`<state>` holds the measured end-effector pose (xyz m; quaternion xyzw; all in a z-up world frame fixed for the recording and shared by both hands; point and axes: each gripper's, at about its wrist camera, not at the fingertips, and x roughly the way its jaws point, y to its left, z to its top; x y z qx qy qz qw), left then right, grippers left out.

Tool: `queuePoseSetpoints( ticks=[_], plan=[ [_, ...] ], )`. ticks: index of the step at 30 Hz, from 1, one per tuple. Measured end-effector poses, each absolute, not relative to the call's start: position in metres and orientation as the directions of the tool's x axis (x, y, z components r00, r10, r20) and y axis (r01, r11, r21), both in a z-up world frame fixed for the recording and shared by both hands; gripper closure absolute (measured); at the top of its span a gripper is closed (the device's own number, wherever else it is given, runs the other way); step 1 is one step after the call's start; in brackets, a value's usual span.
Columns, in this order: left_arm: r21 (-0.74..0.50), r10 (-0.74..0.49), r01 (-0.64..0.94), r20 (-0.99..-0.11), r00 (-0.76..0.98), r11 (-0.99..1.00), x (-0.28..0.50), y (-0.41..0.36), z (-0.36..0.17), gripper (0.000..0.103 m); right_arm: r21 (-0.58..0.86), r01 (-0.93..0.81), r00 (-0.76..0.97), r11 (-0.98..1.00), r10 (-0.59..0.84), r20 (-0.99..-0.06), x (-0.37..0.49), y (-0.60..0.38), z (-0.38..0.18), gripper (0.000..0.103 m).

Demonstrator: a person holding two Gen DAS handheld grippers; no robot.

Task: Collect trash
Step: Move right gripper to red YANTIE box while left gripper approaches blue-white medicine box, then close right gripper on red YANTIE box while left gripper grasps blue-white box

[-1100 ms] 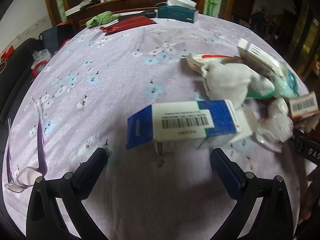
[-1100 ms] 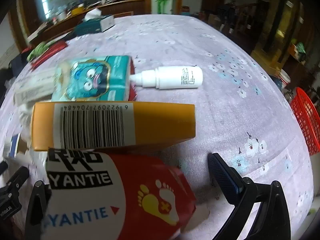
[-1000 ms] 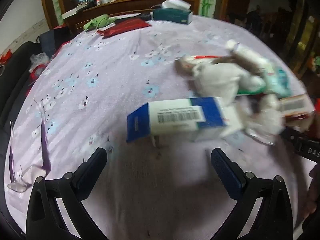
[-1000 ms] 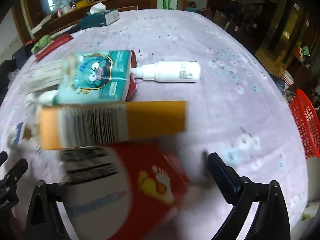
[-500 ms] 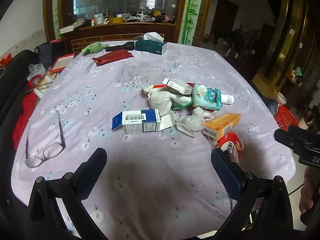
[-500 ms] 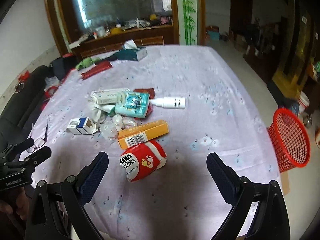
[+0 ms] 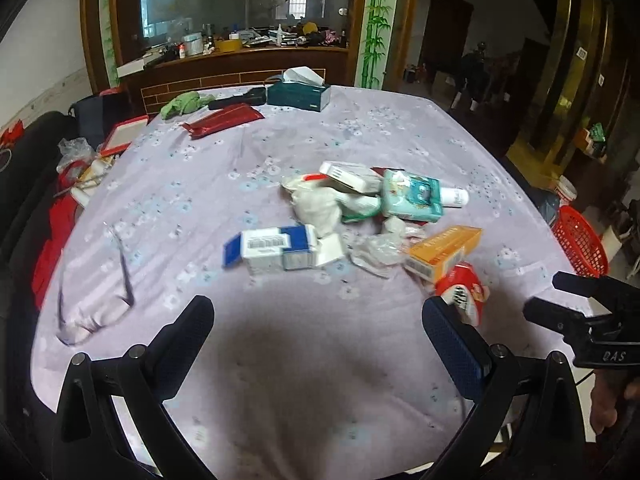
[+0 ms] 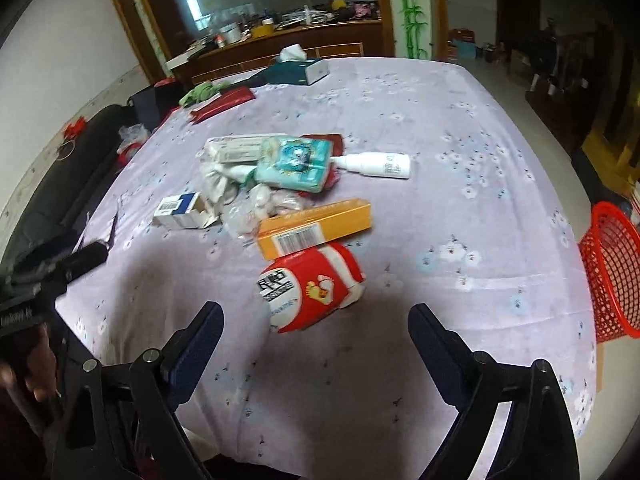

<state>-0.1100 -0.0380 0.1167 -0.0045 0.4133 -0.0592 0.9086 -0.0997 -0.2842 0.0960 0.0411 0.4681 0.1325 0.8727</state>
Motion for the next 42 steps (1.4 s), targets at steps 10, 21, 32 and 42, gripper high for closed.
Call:
queuePoseSetpoints(
  ticks=[10,21,32,42],
  plan=[
    [-0.068,-0.188,0.219,-0.783,0.593,0.973,-0.054,0.004,0.106,0.0,0.26,-0.136,0.498,0.956,0.293,-0.816,-0.096,-0.273,0.09,0.007],
    [-0.002,-0.225,0.392,-0.821,0.525,0.92,0.008,-0.003,0.069,0.0,0.111,-0.213,0.496,0.971,0.206,-0.844,-0.097,-0.243,0.087,0.015],
    [0.047,-0.267,0.571,-0.851,0.452,0.819,0.022,-0.007,0.049,0.001,-0.149,-0.344,0.479,0.927,0.036,-0.877,-0.089,-0.214,0.053,0.022],
    [0.113,-0.231,0.613,-0.861,0.453,0.782,0.026,-0.017,0.032,0.01,-0.068,-0.187,0.443,0.98,0.022,-0.896,-0.064,-0.225,0.047,0.087]
  ],
)
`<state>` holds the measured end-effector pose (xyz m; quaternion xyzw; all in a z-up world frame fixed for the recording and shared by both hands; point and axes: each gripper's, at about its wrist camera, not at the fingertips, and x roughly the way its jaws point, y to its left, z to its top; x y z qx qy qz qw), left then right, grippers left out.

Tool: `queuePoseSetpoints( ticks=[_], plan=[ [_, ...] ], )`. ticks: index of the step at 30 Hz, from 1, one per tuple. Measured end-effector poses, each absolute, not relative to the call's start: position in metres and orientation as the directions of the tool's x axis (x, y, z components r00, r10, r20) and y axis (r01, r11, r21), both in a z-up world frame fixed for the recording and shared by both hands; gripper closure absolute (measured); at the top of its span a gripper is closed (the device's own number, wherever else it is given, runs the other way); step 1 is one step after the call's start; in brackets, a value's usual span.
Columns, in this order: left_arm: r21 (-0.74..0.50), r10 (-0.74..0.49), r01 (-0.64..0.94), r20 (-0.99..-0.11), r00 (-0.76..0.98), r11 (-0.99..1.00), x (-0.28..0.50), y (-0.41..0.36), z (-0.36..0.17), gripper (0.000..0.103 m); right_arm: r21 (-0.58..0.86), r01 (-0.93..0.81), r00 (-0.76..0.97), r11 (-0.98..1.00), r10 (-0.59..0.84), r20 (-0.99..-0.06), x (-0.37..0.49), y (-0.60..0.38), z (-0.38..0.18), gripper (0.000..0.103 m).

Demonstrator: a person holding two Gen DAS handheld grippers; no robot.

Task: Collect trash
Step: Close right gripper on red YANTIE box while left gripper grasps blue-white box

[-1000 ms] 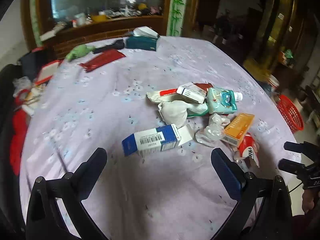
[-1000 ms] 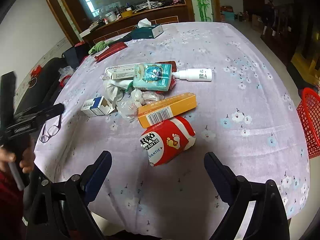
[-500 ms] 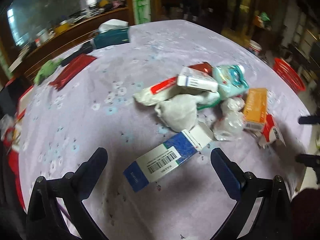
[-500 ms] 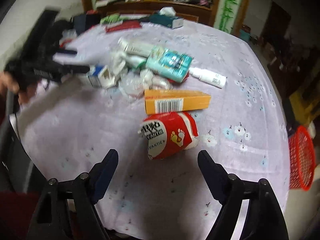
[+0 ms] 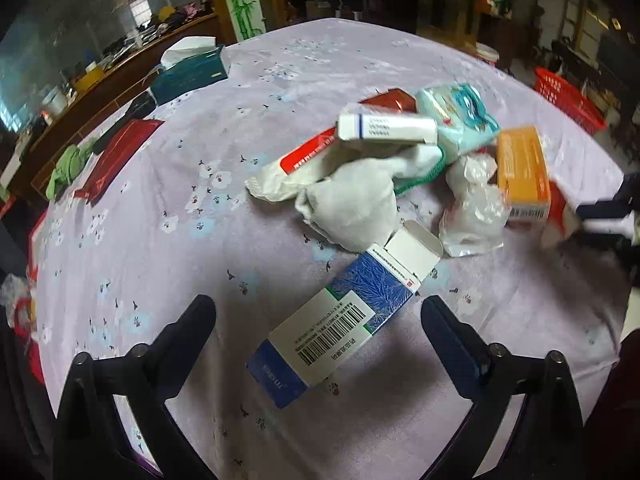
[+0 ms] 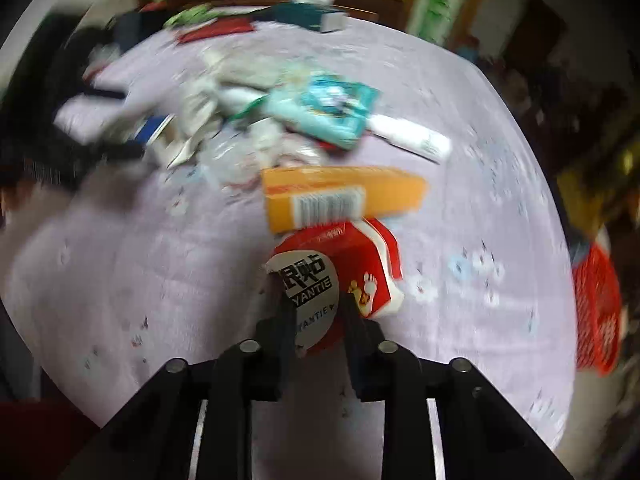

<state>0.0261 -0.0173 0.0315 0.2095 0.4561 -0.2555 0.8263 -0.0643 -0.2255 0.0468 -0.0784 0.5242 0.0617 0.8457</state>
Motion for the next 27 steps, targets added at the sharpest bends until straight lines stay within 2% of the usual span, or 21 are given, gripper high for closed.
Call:
queuePoseSetpoints(
  ticks=[2,6,8,13,16,19,21,27],
  plan=[
    [0.119,-0.217,0.618,-0.871,0.441,0.777,0.025,-0.019,0.027,0.03,-0.031,-0.145,0.443,0.989,0.037,-0.896,-0.066,-0.237,0.053,0.093],
    [0.146,-0.179,0.576,-0.865,0.468,0.804,0.019,-0.021,0.021,0.037,0.081,-0.029,0.456,0.996,0.085,-0.886,-0.073,-0.272,0.067,0.098],
    [0.151,-0.163,0.548,-0.86,0.483,0.823,0.015,-0.023,0.022,0.047,0.136,0.036,0.457,0.99,0.104,-0.883,-0.075,-0.29,0.069,0.101],
    [0.095,-0.148,0.434,-0.857,0.493,0.896,0.003,-0.023,0.026,0.051,0.278,0.169,0.452,0.946,0.177,-0.874,-0.082,-0.331,0.064,0.102],
    [0.065,-0.151,0.396,-0.857,0.492,0.916,-0.005,-0.024,0.028,0.055,0.325,0.161,0.462,0.932,0.219,-0.859,-0.081,-0.34,0.063,0.101],
    [0.043,-0.162,0.382,-0.858,0.488,0.923,-0.013,-0.024,0.031,0.058,0.314,0.138,0.471,0.939,0.217,-0.855,-0.077,-0.342,0.065,0.1],
    [0.016,-0.176,0.368,-0.858,0.482,0.93,-0.015,-0.023,0.033,0.059,0.307,0.121,0.473,0.944,0.217,-0.854,-0.073,-0.341,0.065,0.095],
    [-0.016,-0.194,0.342,-0.848,0.494,0.94,-0.033,-0.023,0.04,0.059,0.289,0.094,0.473,0.953,0.213,-0.855,-0.064,-0.34,0.06,0.095]
  ],
)
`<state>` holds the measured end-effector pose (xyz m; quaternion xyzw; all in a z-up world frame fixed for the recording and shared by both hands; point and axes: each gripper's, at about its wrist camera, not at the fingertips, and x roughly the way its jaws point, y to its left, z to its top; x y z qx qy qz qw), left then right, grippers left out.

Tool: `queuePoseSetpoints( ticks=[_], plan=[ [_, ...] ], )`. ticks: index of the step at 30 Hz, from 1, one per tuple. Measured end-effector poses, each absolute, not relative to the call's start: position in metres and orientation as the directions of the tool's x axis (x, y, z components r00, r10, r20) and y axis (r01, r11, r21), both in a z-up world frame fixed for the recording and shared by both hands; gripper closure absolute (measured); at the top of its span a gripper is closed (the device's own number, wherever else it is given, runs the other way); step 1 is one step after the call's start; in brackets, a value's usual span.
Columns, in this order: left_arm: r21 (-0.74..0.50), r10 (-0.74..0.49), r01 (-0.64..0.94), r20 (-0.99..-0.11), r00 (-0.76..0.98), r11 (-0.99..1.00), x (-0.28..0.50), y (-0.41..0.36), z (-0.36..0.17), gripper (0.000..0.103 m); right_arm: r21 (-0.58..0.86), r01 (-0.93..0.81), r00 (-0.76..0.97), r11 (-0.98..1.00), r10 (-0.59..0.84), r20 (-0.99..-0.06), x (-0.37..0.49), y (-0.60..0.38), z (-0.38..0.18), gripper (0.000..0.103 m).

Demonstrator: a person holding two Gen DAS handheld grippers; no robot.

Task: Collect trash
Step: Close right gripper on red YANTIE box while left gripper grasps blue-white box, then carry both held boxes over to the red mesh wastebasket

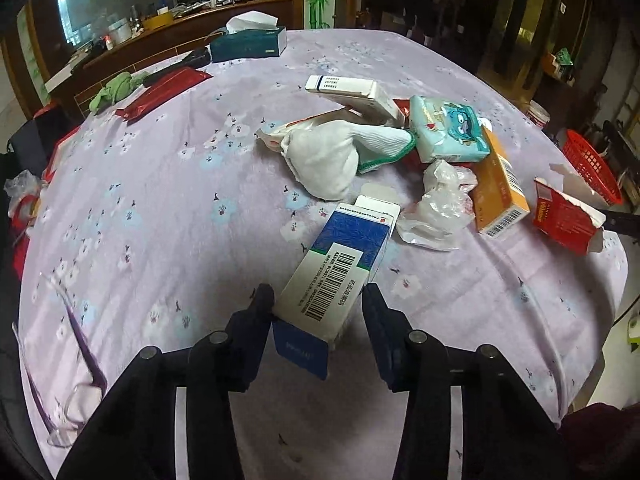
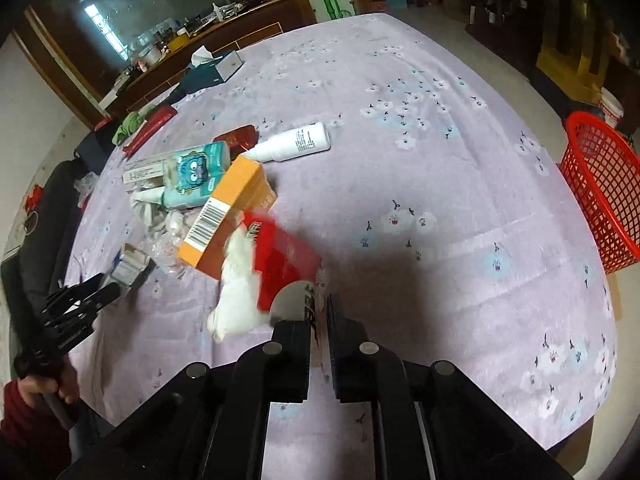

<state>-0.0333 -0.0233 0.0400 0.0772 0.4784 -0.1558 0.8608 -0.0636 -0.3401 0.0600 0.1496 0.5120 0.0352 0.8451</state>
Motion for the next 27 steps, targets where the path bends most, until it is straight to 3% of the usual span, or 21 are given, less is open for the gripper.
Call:
queuePoseSetpoints(
  ticks=[3,13,22,27],
  plan=[
    [-0.023,-0.198,0.329,-0.837,0.509,0.944,-0.045,-0.024,0.046,0.059,0.284,0.087,0.46,0.955,0.215,-0.862,-0.061,-0.339,0.058,0.102],
    [-0.056,-0.24,0.319,-0.783,0.574,0.946,-0.07,-0.024,0.091,0.059,0.296,0.045,0.505,0.954,0.233,-0.831,-0.072,-0.346,0.106,0.102],
    [-0.073,-0.328,0.401,-0.714,0.619,0.913,-0.082,-0.049,0.152,0.059,0.311,0.017,0.527,0.95,0.256,-0.81,-0.084,-0.342,0.156,0.102],
    [-0.089,-0.372,0.448,-0.711,0.597,0.89,-0.084,-0.069,0.158,0.059,0.356,0.066,0.566,0.932,0.259,-0.782,-0.094,-0.342,0.162,0.102]
  ],
)
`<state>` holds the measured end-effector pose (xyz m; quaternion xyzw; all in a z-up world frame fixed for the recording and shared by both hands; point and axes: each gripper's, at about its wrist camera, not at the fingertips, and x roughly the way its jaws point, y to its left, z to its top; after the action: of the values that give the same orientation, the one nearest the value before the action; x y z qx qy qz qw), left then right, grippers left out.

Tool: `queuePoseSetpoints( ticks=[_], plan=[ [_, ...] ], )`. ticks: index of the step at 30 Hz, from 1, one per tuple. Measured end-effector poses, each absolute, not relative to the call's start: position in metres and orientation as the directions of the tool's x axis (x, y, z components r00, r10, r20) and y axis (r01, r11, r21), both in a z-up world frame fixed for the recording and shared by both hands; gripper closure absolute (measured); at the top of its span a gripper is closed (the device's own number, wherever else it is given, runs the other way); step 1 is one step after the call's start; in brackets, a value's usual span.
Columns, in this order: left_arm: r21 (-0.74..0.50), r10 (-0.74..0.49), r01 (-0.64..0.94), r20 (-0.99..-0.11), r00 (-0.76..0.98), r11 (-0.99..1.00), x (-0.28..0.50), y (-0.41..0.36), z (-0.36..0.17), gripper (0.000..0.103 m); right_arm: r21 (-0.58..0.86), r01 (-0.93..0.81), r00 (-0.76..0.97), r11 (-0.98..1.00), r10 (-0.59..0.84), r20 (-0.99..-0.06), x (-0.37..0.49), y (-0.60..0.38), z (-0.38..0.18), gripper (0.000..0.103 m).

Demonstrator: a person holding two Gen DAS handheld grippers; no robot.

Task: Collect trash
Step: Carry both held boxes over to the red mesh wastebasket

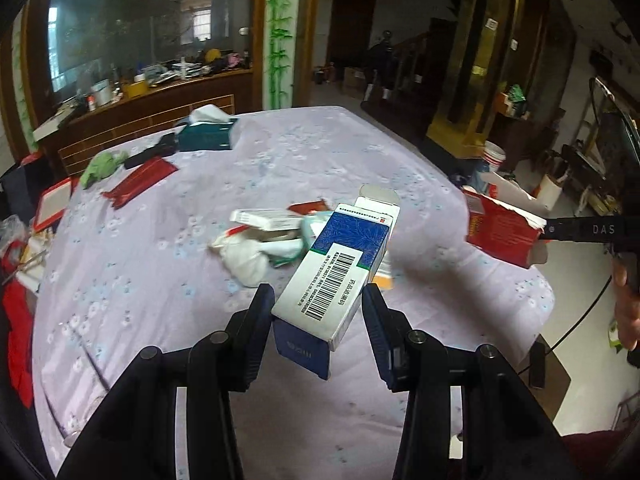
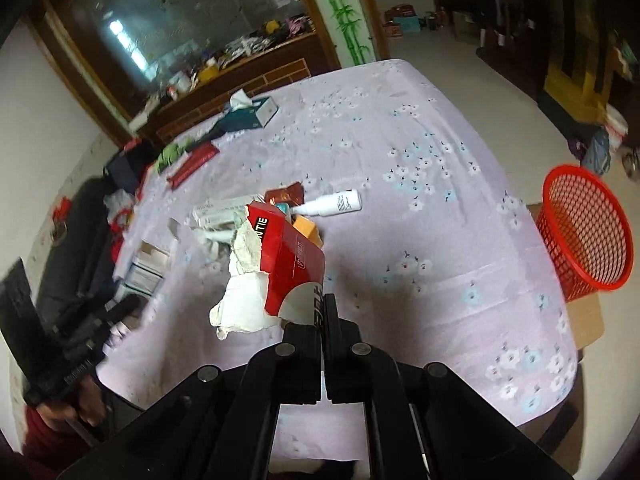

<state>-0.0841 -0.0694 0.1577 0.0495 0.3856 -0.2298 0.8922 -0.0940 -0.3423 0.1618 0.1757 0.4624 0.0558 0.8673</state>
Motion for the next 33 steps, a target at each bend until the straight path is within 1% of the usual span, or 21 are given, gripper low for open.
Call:
queuePoseSetpoints(
  ticks=[4,9,13,21,25,33],
  plan=[
    [-0.116,-0.412,0.483,-0.712,0.569,0.868,-0.081,-0.089,0.152,0.059,0.41,0.156,0.6,0.899,0.244,-0.762,-0.104,-0.35,0.153,0.102],
    [-0.113,-0.449,0.538,-0.705,0.549,0.836,-0.079,-0.118,0.145,0.059,0.465,0.267,0.61,0.844,0.226,-0.76,-0.119,-0.365,0.137,0.102],
    [-0.126,-0.477,0.565,-0.7,0.532,0.815,-0.078,-0.142,0.145,0.059,0.436,0.294,0.594,0.85,0.194,-0.78,-0.129,-0.383,0.132,0.102],
    [-0.095,-0.493,0.605,-0.686,0.536,0.79,-0.08,-0.203,0.159,0.059,0.397,0.346,0.6,0.85,0.125,-0.79,-0.137,-0.468,0.138,0.102],
    [-0.083,-0.508,0.641,-0.689,0.517,0.763,-0.079,-0.251,0.166,0.059,0.314,0.368,0.599,0.875,0.035,-0.8,-0.141,-0.507,0.144,0.102],
    [-0.069,-0.549,0.719,-0.697,0.461,0.692,-0.068,-0.372,0.164,0.059,0.32,0.44,0.616,0.839,-0.023,-0.787,-0.144,-0.599,0.149,0.102]
  ],
)
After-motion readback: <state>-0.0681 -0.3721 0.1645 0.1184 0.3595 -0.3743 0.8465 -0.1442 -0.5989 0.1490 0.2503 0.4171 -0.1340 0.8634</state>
